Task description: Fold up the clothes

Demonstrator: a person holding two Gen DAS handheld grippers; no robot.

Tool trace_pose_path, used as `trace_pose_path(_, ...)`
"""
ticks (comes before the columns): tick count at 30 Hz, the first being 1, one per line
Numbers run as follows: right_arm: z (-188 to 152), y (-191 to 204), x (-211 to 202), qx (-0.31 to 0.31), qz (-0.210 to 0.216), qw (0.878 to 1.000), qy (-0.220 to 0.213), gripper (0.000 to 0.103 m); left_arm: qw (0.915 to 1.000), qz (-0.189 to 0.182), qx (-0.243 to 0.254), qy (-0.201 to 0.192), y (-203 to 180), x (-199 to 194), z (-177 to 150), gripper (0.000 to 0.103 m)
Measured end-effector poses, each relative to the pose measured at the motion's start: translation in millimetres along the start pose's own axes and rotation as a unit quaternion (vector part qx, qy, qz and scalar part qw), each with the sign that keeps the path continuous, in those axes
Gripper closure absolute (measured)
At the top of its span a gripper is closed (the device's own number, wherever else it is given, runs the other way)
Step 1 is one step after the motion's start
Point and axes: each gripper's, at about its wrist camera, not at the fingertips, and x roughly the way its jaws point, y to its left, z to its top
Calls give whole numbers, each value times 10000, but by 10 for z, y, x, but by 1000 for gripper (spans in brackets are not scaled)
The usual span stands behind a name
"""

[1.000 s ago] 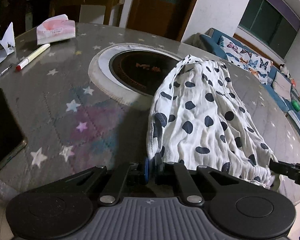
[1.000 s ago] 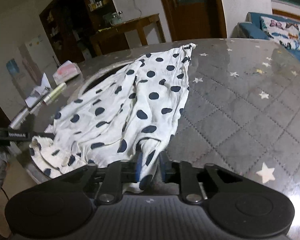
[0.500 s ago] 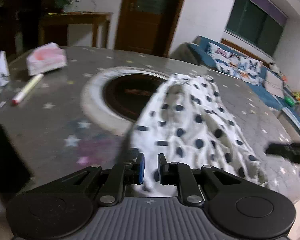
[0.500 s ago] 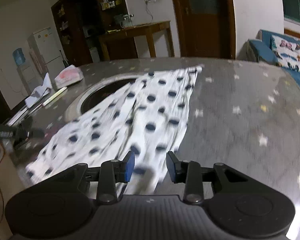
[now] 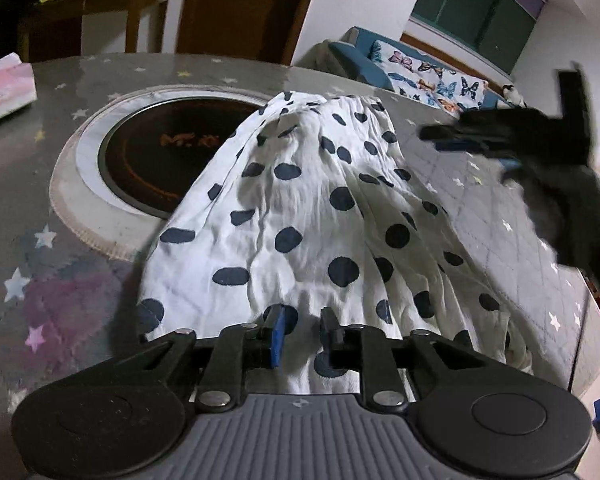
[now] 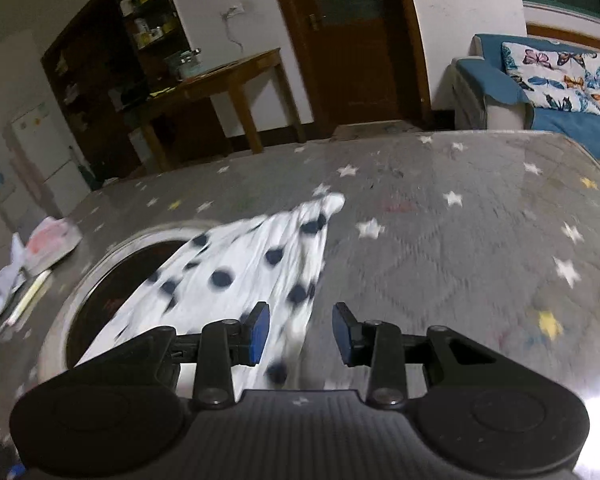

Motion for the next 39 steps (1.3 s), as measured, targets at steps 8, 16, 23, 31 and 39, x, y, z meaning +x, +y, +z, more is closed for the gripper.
trace_pose_path(8, 242, -95, 630, 223, 7, 9997, 111, 68, 9998, -144, 90, 61, 6, 60, 12, 74)
trace_pose_path(16, 298, -93, 699, 137, -43, 9998, 105, 100, 9997, -230, 42, 51, 27, 74, 22, 73)
trace_pose_path(23, 422, -100, 127, -389, -634, 9970, -209, 100, 9995, -298, 55, 26, 49, 75, 19, 73)
trace_pose_path(31, 293, -313, -112, -834, -1726, 9808, 347, 93, 9992, -387, 100, 13, 78, 78, 25, 73)
trace_pose_path(39, 443, 45, -39, -989, -1302, 9865, -17, 85, 9993, 76, 17, -354, 197, -61, 134, 72)
